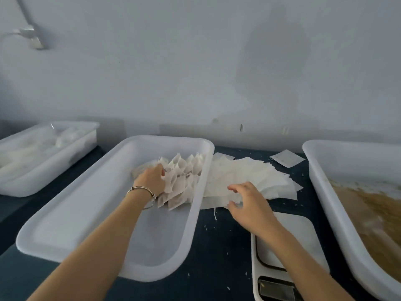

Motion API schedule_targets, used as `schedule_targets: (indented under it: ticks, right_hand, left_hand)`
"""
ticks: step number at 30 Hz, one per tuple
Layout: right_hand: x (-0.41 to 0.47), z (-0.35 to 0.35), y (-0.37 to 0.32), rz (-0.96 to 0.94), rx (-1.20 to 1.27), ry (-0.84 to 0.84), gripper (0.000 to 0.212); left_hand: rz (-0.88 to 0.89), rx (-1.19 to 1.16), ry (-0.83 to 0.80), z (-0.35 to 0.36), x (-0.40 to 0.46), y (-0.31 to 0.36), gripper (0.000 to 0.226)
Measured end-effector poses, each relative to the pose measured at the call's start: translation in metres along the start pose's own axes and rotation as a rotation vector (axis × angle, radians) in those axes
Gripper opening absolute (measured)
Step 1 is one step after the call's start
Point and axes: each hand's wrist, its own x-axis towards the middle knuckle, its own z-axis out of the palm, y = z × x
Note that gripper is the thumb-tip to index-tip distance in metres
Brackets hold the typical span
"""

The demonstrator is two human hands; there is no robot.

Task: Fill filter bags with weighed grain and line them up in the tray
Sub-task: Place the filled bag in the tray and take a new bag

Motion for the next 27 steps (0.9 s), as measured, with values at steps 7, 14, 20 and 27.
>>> schedule_targets:
  ticks: [7,14,20,27]
  right_hand:
    - [0.028,0.021,0.02,0.101,-0.29,-0.232,0.065]
    - [0.04,0.023,0.012,0.083,-0.481,-0.077,0.027]
    - [0.03,0.008,0.026,0.011,-0.444,-0.061,0.021]
    - [0.028,0.0,0.033,-0.145,-0.176,0.075,0.02]
  left_hand:
    - [0.346,-0.312,0.241,-0.032,-0.037,0.065,0.012]
    - [0.41,-0.47,0.1,0.02,-0.104,0.164,0.042]
    - [0.167,-0.437,0.107,0.099,-0.101,0.146,0.06]
    - [0.18,-0.665,0.198,0.116,-0.097,0.135,0.021]
